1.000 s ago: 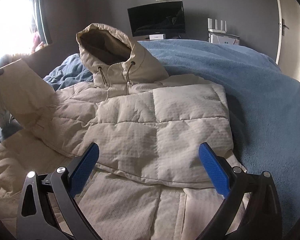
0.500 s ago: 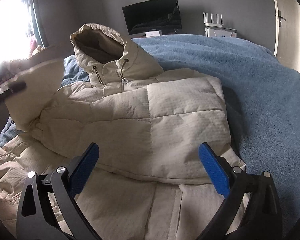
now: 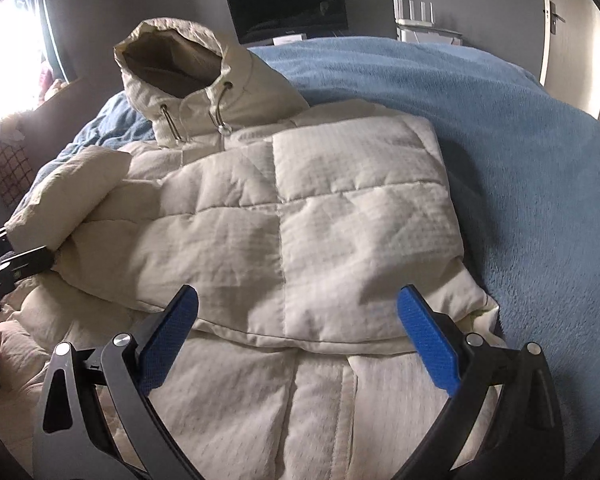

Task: Fold large clothes

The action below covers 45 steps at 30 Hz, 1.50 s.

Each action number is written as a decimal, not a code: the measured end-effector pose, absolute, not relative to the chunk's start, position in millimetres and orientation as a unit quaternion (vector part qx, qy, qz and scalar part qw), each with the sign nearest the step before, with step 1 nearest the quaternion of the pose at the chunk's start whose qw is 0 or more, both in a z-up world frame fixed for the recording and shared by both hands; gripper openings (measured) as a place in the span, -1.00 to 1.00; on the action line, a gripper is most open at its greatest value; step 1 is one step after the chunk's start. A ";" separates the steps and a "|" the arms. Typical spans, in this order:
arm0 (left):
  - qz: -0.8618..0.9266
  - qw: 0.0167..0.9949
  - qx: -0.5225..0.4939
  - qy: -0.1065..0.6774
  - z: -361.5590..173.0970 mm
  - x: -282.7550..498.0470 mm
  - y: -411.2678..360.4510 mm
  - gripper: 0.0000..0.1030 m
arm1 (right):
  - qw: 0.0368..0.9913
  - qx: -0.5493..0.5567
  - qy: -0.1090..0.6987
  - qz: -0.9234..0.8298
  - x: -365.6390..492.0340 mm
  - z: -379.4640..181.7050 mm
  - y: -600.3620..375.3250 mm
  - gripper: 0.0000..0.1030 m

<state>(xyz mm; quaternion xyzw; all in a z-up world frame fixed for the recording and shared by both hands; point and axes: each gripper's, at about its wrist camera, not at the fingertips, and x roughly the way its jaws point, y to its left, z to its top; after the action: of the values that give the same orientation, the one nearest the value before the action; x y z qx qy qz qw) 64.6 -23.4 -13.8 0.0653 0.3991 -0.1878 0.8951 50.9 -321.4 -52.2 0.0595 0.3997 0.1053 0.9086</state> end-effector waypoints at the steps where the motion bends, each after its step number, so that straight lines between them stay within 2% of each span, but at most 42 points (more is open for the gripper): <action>1: -0.195 0.894 0.065 0.399 -12.8 61.9 -23.2 0.51 | 0.907 0.060 0.404 0.103 52.1 -54.5 -321.4 0.86; 4: -0.202 0.892 0.064 0.399 -6.4 53.6 -21.1 0.65 | 0.904 0.061 0.413 0.096 53.9 -58.8 -322.9 0.86; 7: -0.208 0.895 0.050 0.393 5.4 45.7 -14.8 0.68 | 0.903 0.058 0.415 0.091 52.8 -59.4 -323.2 0.86; 11: -0.211 0.908 0.027 0.360 30.8 33.1 -1.5 0.75 | 0.904 0.044 0.417 0.083 51.4 -59.4 -319.7 0.86; 13: -0.204 0.919 0.024 0.336 42.5 27.2 4.1 0.87 | 0.905 0.033 0.418 0.080 49.9 -58.9 -316.1 0.86; 19: -0.151 0.942 0.028 0.299 64.2 26.8 30.4 0.87 | 0.913 -0.002 0.400 0.079 37.9 -44.2 -301.1 0.86; 24: -0.065 0.951 0.009 0.304 58.7 43.8 71.0 0.87 | 0.926 -0.028 0.355 0.126 22.3 -4.0 -266.4 0.86; 33: 0.021 0.941 -0.103 0.322 38.3 59.4 137.5 0.87 | 0.907 -0.060 0.344 0.234 28.2 48.4 -171.7 0.86; 40: 0.085 0.930 -0.203 0.296 29.4 54.4 188.4 0.87 | 0.892 -0.095 0.347 0.272 43.6 60.6 -106.3 0.86; 45: 0.098 0.917 -0.240 0.303 20.8 55.7 204.8 0.87 | 0.873 -0.133 0.357 0.303 47.2 48.4 -51.7 0.85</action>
<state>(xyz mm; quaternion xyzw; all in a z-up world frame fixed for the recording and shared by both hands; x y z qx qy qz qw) 55.7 204.8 20.8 -0.2395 0.3034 0.0983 0.9170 47.2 -51.7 48.5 -0.1330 0.3575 0.3028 0.8734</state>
